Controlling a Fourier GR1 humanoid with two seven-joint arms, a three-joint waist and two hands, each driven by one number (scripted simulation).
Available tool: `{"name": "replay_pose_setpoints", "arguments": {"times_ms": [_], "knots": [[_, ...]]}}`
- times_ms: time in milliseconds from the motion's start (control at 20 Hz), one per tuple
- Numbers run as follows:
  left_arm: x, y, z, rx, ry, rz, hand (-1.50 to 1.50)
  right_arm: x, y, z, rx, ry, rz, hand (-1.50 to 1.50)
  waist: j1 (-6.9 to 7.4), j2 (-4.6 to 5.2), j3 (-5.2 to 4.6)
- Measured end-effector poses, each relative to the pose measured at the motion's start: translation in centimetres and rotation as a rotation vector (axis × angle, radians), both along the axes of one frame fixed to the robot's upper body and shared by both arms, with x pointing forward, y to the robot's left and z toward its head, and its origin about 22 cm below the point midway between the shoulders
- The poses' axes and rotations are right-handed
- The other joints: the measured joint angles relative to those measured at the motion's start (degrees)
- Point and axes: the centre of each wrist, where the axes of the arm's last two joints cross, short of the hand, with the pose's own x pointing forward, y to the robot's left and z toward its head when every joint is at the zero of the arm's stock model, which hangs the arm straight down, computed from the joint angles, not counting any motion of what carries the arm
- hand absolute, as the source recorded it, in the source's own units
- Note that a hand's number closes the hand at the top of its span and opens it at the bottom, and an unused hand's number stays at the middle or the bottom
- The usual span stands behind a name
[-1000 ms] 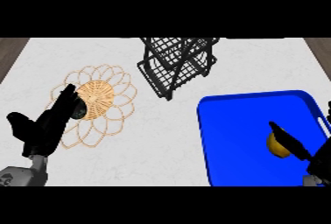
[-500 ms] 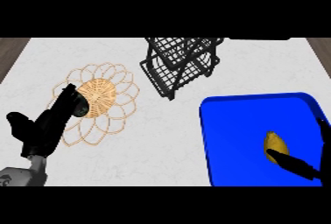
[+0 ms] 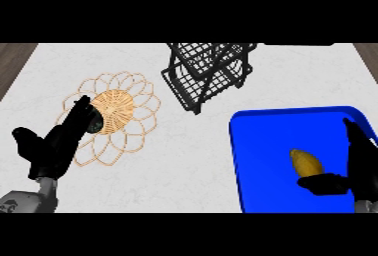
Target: Pick the lemon from the tray and place it in the tiered basket
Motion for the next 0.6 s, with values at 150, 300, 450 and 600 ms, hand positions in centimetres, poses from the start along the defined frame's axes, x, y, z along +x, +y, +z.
{"name": "replay_pose_setpoints", "arguments": {"times_ms": [150, 300, 450, 600], "knots": [[0.1, 0.1, 0.0, -0.003, 0.002, 0.0, 0.0, 0.9, 1.0, -0.4, -0.008, 0.018, -0.014, -1.5, -0.04, 0.06, 0.08], [0.1, 0.6, 0.1, -0.01, 0.002, -0.001, 0.0, 1.6, 1.3, -1.7, -0.018, 0.059, -0.038, -1.5, -0.1, 0.08, 0.14], [0.4, 0.8, 0.0, -0.009, 0.0, 0.007, 0.0, 1.9, 1.5, -2.8, -0.022, 0.086, -0.062, -1.5, -0.38, 0.09, 0.19], [0.0, 0.8, -0.3, -0.007, -0.003, 0.012, 0.0, 2.2, 1.0, -4.5, -0.039, 0.121, -0.085, -1.5, -0.44, 0.07, 0.22]]}}
